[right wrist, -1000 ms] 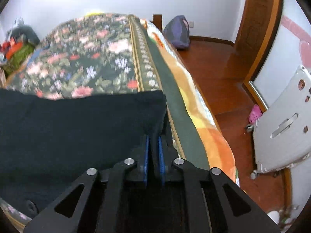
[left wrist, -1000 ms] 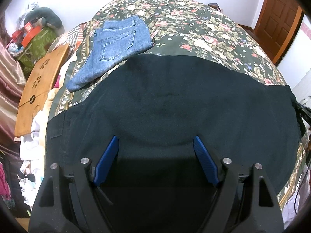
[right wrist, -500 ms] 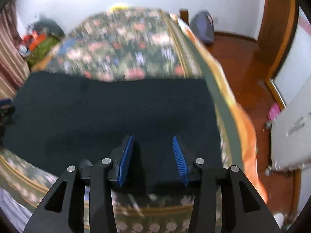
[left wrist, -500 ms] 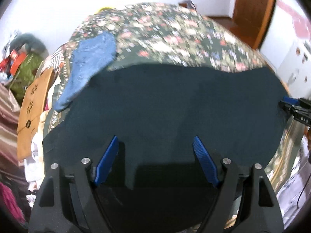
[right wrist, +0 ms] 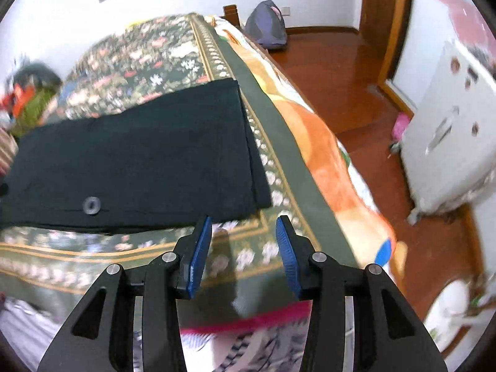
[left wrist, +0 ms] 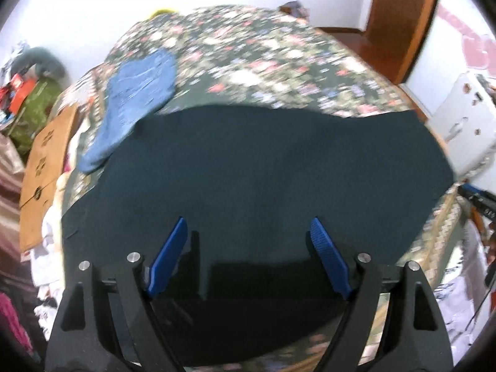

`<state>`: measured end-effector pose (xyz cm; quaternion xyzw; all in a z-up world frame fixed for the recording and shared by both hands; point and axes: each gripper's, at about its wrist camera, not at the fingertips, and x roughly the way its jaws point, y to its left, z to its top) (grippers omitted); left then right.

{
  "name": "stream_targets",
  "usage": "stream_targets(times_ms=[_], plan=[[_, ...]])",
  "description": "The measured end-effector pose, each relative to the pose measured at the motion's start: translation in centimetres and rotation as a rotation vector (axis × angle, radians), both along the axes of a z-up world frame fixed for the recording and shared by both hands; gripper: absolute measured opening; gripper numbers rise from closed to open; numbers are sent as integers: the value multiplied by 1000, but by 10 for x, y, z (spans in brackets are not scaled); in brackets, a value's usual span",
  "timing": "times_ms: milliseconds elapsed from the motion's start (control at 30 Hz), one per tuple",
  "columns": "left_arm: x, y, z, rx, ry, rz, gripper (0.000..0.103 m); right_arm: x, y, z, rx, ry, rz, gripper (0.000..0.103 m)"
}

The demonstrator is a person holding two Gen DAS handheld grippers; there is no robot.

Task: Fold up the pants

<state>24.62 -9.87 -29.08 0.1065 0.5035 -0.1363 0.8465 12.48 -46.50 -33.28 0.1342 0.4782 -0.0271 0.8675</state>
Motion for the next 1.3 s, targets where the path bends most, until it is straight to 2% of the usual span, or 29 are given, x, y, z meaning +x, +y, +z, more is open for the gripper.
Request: stream_targets(times_ms=[100,200,233,300,367,467,667,833,867,967,1100,1300], plan=[[0,-29,-2,-53,37,-68,82,-6,-4,-5,119,-17,-33,41],[1,-57,-13,-58,70,-119,81,-3,-4,-15,153,-20,-69,41],[1,-64,-18,-56,80,-134,78,-1,-5,-18,161,-27,-85,41],[1,-79,-29,-48,112,-159,64,2,-9,-21,183,-41,-112,41],[0,-90,-33,-29,88,-171,63,2,-14,-22,203,-44,-128,41],[0,-101,-35,-23,77,-199,56,7,-19,-28,227,-50,-146,41],[3,-108,-39,-10,63,-203,53,13,-26,-30,256,-84,-185,42],[7,-110,-41,-7,56,-205,53,17,-24,-27,237,-117,-169,28],[7,-110,-41,-7,56,-205,53,18,-24,-26,243,-122,-163,22],[6,-110,-40,-8,58,-204,53,18,-19,-20,228,-140,-148,17],[5,-107,-34,-24,75,-203,53,16,-13,-3,228,-180,-128,17],[0,-86,-3,-69,29,-178,54,16,10,45,208,-287,-42,16]])
